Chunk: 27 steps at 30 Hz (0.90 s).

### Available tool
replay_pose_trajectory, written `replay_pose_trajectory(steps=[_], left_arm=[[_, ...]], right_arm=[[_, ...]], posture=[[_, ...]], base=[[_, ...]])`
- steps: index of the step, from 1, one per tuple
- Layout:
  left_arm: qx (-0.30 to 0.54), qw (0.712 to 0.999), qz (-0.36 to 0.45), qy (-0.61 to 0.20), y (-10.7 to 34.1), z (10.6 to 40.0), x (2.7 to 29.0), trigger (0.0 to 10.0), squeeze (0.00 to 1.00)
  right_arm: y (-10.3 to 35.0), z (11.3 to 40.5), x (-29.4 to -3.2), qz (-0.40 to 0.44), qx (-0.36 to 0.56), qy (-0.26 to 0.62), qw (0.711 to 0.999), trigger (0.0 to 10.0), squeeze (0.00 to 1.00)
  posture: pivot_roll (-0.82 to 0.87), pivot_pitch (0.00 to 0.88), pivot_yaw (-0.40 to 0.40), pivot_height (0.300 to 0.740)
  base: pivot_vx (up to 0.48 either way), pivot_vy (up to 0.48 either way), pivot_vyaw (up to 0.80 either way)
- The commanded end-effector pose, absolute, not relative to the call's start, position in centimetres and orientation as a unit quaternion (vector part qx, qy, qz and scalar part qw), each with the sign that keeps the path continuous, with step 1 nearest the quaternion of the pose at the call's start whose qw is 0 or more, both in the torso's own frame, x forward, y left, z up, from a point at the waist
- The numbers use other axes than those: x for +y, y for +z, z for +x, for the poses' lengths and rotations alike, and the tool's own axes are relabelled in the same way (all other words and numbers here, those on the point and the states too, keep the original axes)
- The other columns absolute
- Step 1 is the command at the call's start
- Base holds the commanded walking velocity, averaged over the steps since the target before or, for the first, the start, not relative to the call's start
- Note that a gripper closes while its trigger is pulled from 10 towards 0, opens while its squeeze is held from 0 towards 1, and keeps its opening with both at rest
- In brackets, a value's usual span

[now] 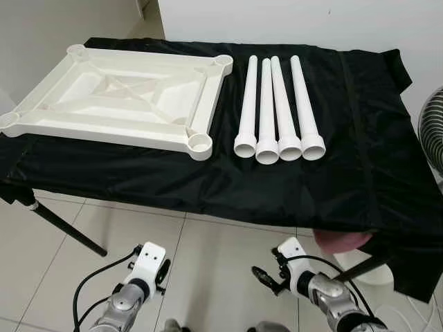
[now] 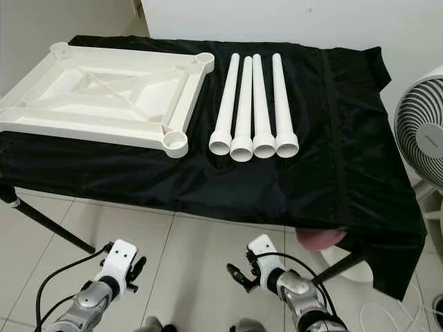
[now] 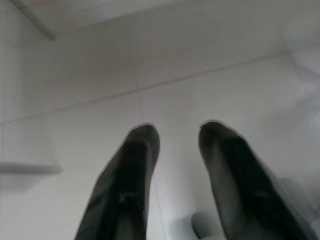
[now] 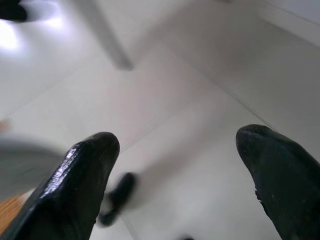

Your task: Building children table

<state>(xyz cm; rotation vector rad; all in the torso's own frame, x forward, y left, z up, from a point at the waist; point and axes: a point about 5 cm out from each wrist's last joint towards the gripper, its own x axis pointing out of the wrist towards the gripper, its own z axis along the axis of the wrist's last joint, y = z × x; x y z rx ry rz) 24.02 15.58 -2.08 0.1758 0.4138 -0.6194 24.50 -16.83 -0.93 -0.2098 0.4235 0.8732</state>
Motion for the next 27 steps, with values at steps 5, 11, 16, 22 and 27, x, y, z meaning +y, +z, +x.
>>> replay_pose_trajectory(steps=[5, 11, 16, 22, 27], left_arm=[[0.204, 0.834, 0.059, -0.51, -0.2, 21.6, 14.9, 10.0, 0.0], [0.203, 0.782, 0.09, -0.583, 2.3, 20.3, 15.3, 10.0, 0.0], [0.193, 0.772, 0.104, -0.597, 3.8, 20.6, 15.7, 10.0, 0.0], [0.149, 0.778, 0.115, -0.599, 7.7, 22.0, 16.4, 10.0, 0.0], [0.107, 0.788, 0.12, -0.594, 11.8, 23.2, 17.1, 10.0, 0.0]], right_arm=[[0.6, 23.2, -17.1, -0.103, 0.194, 0.549, 0.807, 10.0, 0.0], [4.2, 22.9, -17.7, -0.097, 0.174, 0.633, 0.748, 10.0, 0.0], [6.2, 23.4, -17.8, -0.094, 0.152, 0.649, 0.739, 10.0, 0.0], [9.4, 24.7, -17.8, -0.081, 0.095, 0.655, 0.745, 10.0, 0.0], [13.7, 26.6, -17.7, -0.053, 0.018, 0.644, 0.763, 10.0, 0.0]], posture=[[-0.1, 0.127, 0.076, 0.74], [-0.09, 0.129, 0.078, 0.74], [-0.09, 0.13, 0.08, 0.74], [-0.09, 0.123, 0.08, 0.74], [-0.08, 0.103, 0.078, 0.74]], base=[[0.0, 0.0, 0.0], [0.0, 0.0, 0.0], [0.0, 0.0, 0.0], [0.0, 0.0, 0.0], [0.0, 0.0, 0.0]])
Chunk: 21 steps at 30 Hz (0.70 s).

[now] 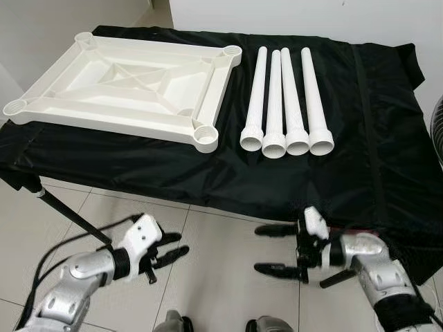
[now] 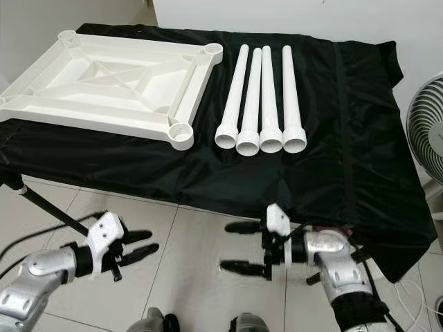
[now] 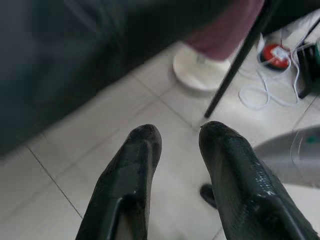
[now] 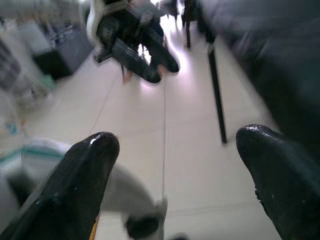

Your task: Building children table

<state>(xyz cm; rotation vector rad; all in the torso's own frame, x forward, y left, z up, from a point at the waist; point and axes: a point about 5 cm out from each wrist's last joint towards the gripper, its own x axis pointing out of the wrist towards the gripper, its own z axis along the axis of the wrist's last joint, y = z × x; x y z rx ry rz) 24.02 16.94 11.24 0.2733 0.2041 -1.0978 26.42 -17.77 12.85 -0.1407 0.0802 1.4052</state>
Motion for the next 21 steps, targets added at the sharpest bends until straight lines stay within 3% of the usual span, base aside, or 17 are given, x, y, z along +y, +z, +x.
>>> replay_pose_trajectory(steps=[1, 2, 4, 5, 8, 11, 19, 21], left_arm=[[0.107, 0.788, 0.12, -0.594, 11.8, 23.2, 17.1, 10.0, 0.0], [0.094, 0.803, 0.107, -0.579, 13.0, 23.9, 17.4, 10.0, 0.0], [0.094, 0.803, 0.107, -0.579, 13.0, 23.9, 17.4, 10.0, 0.0], [0.066, 0.83, 0.087, -0.546, 14.3, 25.4, 18.0, 10.0, 0.0], [0.054, 0.841, 0.082, -0.532, 14.8, 25.9, 18.3, 10.0, 0.0], [0.003, 0.877, 0.057, -0.477, 16.9, 27.8, 19.0, 10.0, 0.0], [-0.026, 0.9, 0.019, -0.435, 18.4, 28.9, 19.2, 10.0, 0.0], [-0.049, 0.923, -0.009, -0.381, 19.6, 30.5, 19.2, 10.0, 0.0]], right_arm=[[13.7, 26.6, -17.7, -0.053, 0.018, 0.644, 0.763, 10.0, 0.0], [15.1, 27.4, -17.7, -0.043, -0.01, 0.625, 0.78, 10.0, 0.0], [15.1, 27.4, -17.7, -0.043, -0.01, 0.625, 0.78, 10.0, 0.0], [16.8, 29.0, -17.4, -0.028, -0.061, 0.572, 0.818, 10.0, 0.0], [17.5, 29.5, -17.2, -0.02, -0.08, 0.548, 0.832, 10.0, 0.0], [19.0, 31.0, -16.9, 0.019, -0.129, 0.462, 0.877, 10.0, 0.0], [19.8, 31.9, -16.7, 0.049, -0.148, 0.403, 0.902, 10.0, 0.0], [20.7, 32.6, -16.5, 0.061, -0.162, 0.357, 0.918, 10.0, 0.0]], posture=[[-0.08, 0.103, 0.078, 0.74], [-0.08, 0.097, 0.08, 0.74], [-0.08, 0.097, 0.08, 0.74], [-0.08, 0.082, 0.08, 0.74], [-0.08, 0.082, 0.08, 0.74], [-0.09, 0.071, 0.086, 0.74], [-0.1, 0.072, 0.092, 0.74], [-0.11, 0.081, 0.105, 0.74]], base=[[0.0, 0.0, 0.0], [0.0, 0.0, 0.0], [0.0, 0.0, 0.0], [0.0, 0.0, 0.0], [0.0, 0.0, 0.0], [0.0, 0.0, 0.0], [0.0, 0.0, 0.0], [0.0, 0.0, 0.0]])
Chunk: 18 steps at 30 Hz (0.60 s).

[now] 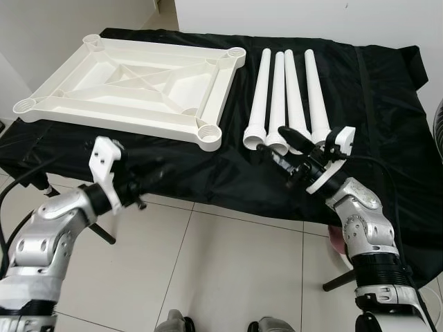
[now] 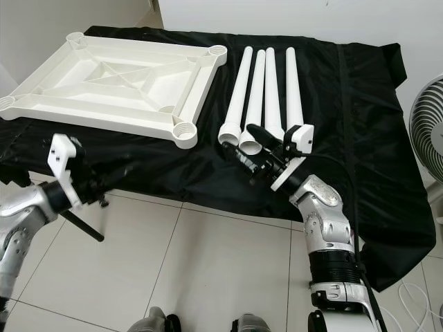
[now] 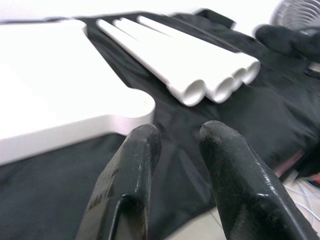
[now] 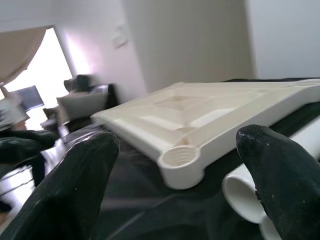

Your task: Building children table

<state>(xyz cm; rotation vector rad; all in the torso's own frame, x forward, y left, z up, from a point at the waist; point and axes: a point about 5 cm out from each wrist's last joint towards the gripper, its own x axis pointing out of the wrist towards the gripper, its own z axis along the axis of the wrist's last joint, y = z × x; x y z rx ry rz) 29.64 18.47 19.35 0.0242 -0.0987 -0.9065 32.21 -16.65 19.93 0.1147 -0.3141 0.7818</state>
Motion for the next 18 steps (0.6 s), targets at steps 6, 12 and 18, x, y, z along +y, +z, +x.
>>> replay_pose_trajectory(steps=[6, 12, 18], left_arm=[[-0.077, 0.949, -0.05, -0.303, 20.8, 32.6, 19.0, 10.0, 0.0], [-0.079, 0.963, -0.066, -0.25, 20.8, 33.9, 18.7, 10.0, 0.0], [-0.042, 0.98, -0.067, -0.182, 19.8, 35.1, 18.4, 10.0, 0.0]], right_arm=[[21.8, 33.6, -16.6, 0.077, -0.174, 0.278, 0.941, 10.0, 0.0], [22.1, 34.0, -16.7, 0.074, -0.175, 0.217, 0.958, 10.0, 0.0], [22.2, 34.3, -16.3, 0.058, -0.182, 0.172, 0.966, 10.0, 0.0]], posture=[[-0.12, 0.094, 0.117, 0.74], [-0.12, 0.099, 0.117, 0.74], [-0.13, 0.1, 0.119, 0.74]], base=[[0.0, 0.0, 0.0], [0.0, 0.0, 0.0], [0.0, 0.0, 0.0]])
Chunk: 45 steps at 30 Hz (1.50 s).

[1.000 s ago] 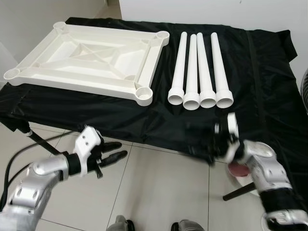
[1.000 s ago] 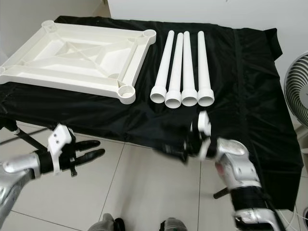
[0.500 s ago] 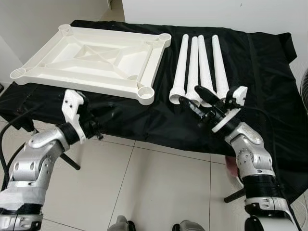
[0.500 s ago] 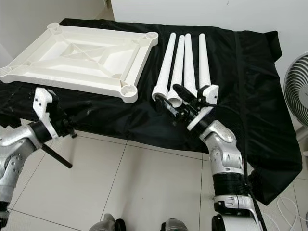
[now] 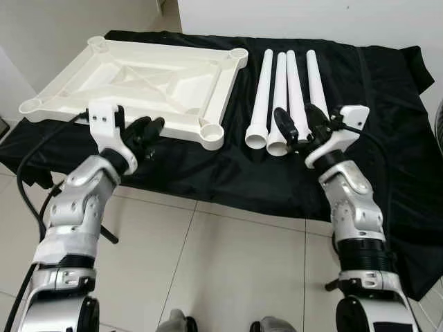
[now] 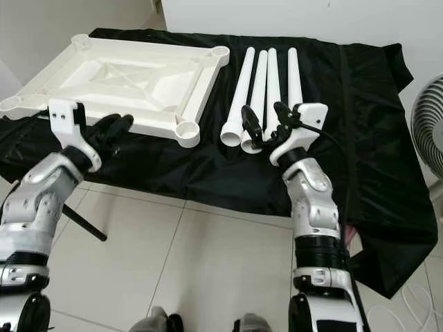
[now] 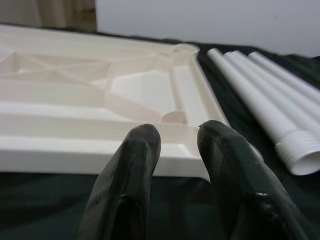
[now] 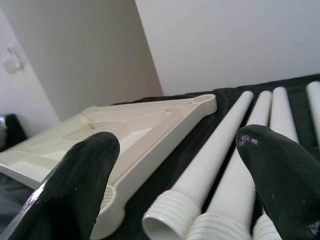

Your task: Building children table

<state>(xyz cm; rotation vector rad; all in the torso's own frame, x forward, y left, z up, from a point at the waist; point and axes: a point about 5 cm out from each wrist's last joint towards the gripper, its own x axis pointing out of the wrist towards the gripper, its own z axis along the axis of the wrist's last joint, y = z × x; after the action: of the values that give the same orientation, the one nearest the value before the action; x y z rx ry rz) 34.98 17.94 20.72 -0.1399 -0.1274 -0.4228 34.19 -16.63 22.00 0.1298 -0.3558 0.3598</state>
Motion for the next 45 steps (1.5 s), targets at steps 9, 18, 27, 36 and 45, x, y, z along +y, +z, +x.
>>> replay_pose_trajectory(steps=[9, 18, 27, 36, 45], left_arm=[[-0.012, 0.993, -0.058, -0.098, 18.8, 36.0, 17.6, 10.0, 0.0], [-0.027, 0.995, -0.078, -0.063, 19.0, 36.0, 16.2, 10.0, 0.0], [-0.055, 0.996, -0.043, -0.062, 18.8, 34.9, 15.3, 10.0, 0.0], [-0.079, 0.994, -0.004, -0.081, 19.3, 34.6, 14.8, 10.0, 0.0], [-0.105, 0.993, -0.03, -0.033, 19.8, 34.3, 16.1, 10.0, 0.0]], right_arm=[[21.8, 34.3, -15.0, 0.045, -0.181, 0.139, 0.972, 10.0, 0.0], [21.3, 34.0, -13.8, 0.056, -0.176, 0.1, 0.978, 10.0, 0.0], [20.7, 33.9, -14.0, 0.032, -0.168, 0.054, 0.984, 10.0, 0.0], [21.6, 34.4, -14.5, -0.012, -0.174, 0.021, 0.984, 10.0, 0.0], [22.1, 33.2, -14.8, -0.023, -0.218, 0.04, 0.975, 10.0, 0.0]], posture=[[-0.13, 0.088, 0.122, 0.74], [-0.12, 0.05, 0.136, 0.74], [-0.08, 0.052, 0.093, 0.74], [-0.09, 0.068, 0.078, 0.74], [-0.11, 0.071, 0.07, 0.74]], base=[[0.0, 0.0, 0.0], [0.0, 0.0, 0.0], [0.0, 0.0, 0.0], [0.0, 0.0, 0.0], [0.0, 0.0, 0.0]])
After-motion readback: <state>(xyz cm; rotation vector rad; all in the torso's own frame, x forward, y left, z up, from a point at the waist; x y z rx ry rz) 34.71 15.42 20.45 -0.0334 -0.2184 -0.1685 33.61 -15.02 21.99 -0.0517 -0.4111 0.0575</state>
